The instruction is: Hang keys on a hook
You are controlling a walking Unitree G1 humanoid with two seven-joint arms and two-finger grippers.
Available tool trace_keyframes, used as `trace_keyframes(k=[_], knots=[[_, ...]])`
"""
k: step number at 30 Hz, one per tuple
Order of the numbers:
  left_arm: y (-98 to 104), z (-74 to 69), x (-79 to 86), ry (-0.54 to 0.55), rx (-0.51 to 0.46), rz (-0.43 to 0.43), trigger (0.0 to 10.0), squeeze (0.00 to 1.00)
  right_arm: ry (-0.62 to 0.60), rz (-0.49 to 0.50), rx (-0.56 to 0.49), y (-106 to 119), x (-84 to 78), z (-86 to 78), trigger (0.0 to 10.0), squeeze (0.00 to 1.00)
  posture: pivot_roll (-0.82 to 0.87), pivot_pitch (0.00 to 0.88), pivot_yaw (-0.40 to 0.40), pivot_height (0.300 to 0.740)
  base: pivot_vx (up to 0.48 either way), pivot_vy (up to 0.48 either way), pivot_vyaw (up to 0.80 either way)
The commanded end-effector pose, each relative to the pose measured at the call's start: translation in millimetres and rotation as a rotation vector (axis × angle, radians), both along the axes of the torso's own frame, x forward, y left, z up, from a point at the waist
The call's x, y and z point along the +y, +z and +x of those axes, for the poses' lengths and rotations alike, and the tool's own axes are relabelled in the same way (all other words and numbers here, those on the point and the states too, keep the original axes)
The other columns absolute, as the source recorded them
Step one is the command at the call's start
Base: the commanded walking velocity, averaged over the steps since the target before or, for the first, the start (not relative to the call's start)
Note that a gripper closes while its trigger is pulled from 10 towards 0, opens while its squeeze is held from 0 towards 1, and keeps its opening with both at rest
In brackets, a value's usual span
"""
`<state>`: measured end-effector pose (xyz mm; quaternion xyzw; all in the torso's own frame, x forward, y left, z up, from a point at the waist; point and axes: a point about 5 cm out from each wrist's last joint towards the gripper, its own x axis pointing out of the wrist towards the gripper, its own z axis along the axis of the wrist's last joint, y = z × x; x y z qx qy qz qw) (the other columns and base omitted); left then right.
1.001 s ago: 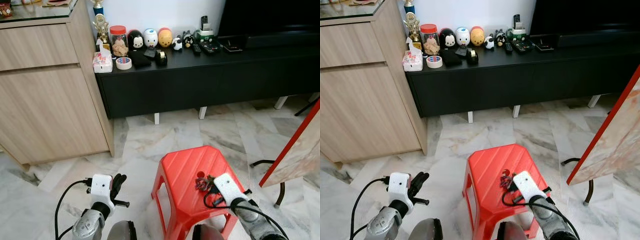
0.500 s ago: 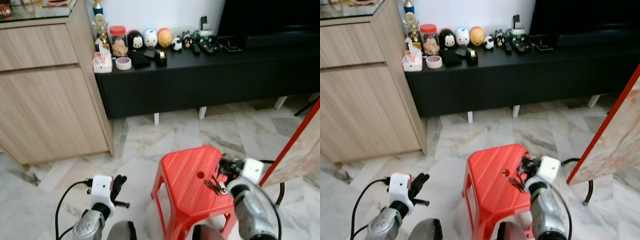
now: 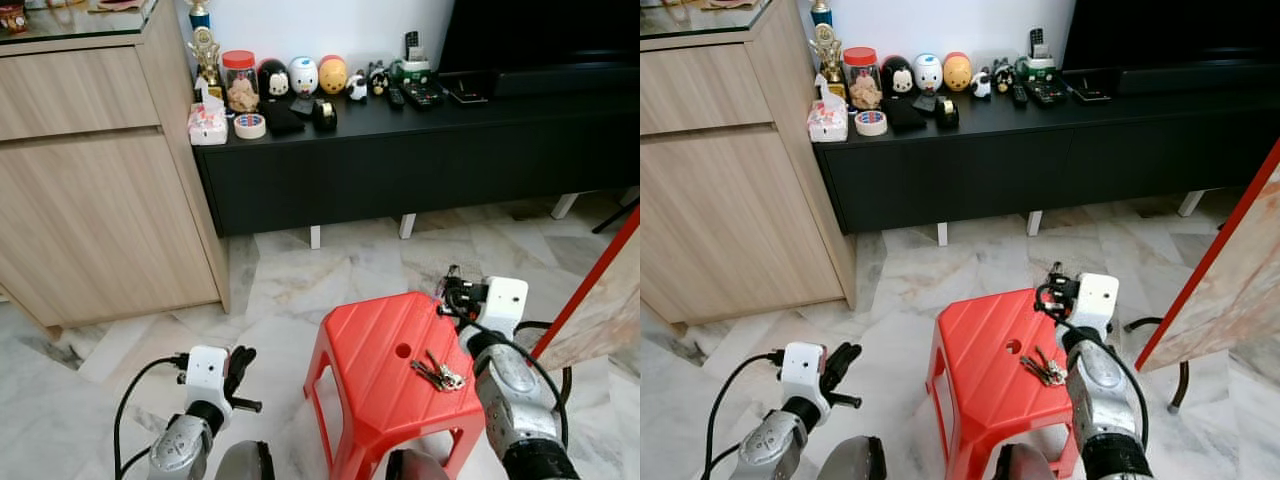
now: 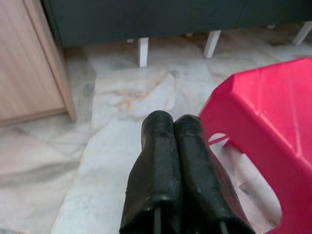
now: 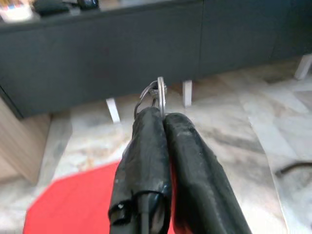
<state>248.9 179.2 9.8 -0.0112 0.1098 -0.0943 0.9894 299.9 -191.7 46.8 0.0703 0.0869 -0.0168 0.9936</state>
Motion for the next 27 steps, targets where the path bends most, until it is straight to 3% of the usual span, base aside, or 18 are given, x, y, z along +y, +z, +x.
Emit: trace_keyframes(k=[1, 6, 15, 20, 27], knots=[[-1, 0.7, -0.8, 0.0, 0.003, 0.009, 10.0, 0.0, -0.019, -0.017, -0.03, 3, -2.1, -2.0, 10.0, 0.0, 0.0, 0.0, -0.037, 0.615, 0.0, 0.0, 0.0], [-1, 0.8, -1.5, 0.003, 0.001, 0.006, 10.0, 0.0, -0.043, -0.026, 0.006, -12, -4.4, -15.2, 10.0, 0.0, 0.0, 0.0, -0.036, 0.649, 0.0, 0.0, 0.0], [-7, -1.3, 3.9, 0.018, 0.026, 0.017, 10.0, 0.0, -0.032, -0.038, 0.019, -17, -1.7, -19.2, 10.0, 0.0, 0.0, 0.0, -0.037, 0.709, 0.0, 0.0, 0.0], [-18, -6.9, 12.9, 0.052, 0.079, 0.034, 10.0, 0.0, -0.031, -0.024, 0.003, -17, 1.1, -19.3, 10.0, 0.0, 0.0, 0.0, -0.035, 0.74, 0.0, 0.0, 0.0], [-36, -20.2, 27.7, 0.098, 0.184, 0.069, 10.0, 0.0, -0.035, 0.0, 0.009, -21, 5.7, -23.5, 10.0, 0.0, 0.01, 0.0, -0.034, 0.74, 0.0, 0.0, 0.0]])
